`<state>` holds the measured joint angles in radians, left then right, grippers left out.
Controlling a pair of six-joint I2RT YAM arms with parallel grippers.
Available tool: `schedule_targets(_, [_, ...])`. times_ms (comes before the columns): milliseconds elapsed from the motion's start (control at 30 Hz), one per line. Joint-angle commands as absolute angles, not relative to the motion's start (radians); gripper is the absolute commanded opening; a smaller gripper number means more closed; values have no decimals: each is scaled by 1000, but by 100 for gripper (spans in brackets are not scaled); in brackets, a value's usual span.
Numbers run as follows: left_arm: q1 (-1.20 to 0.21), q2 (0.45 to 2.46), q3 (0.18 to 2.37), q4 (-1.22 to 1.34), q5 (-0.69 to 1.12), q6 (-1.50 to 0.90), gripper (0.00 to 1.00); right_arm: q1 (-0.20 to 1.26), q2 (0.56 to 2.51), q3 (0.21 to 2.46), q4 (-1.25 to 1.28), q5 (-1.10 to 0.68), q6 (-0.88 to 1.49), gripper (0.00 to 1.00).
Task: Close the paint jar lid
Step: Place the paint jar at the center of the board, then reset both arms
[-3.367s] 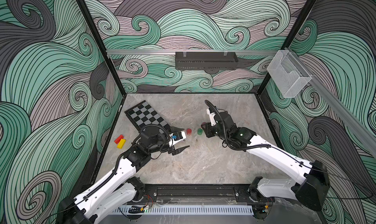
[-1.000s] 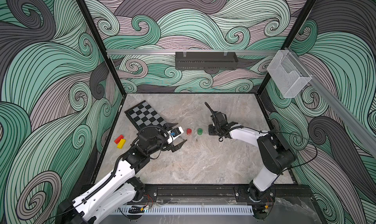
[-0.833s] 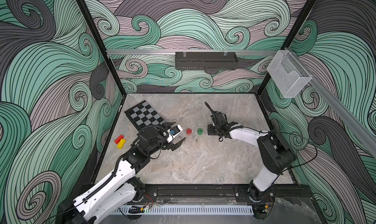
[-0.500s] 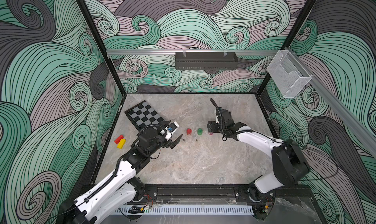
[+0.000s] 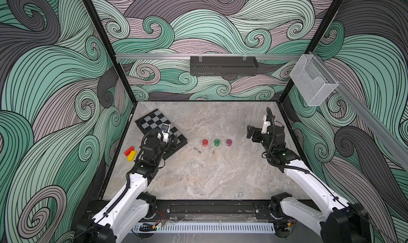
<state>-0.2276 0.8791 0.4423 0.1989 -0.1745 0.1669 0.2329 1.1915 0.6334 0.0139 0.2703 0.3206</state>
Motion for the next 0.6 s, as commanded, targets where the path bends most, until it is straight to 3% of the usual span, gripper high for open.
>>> schedule_targets(0, [-155,914,454,274,-208,75,99,195,1215,605,132,339,319,99])
schedule_targets(333, [67,1043,437,348,-147,-36,99,146,1217,523,310,385,149,99])
schedule_targets(567, [118,1144,407,423,-132,-89,99,143,1282,420,519,376,47,99])
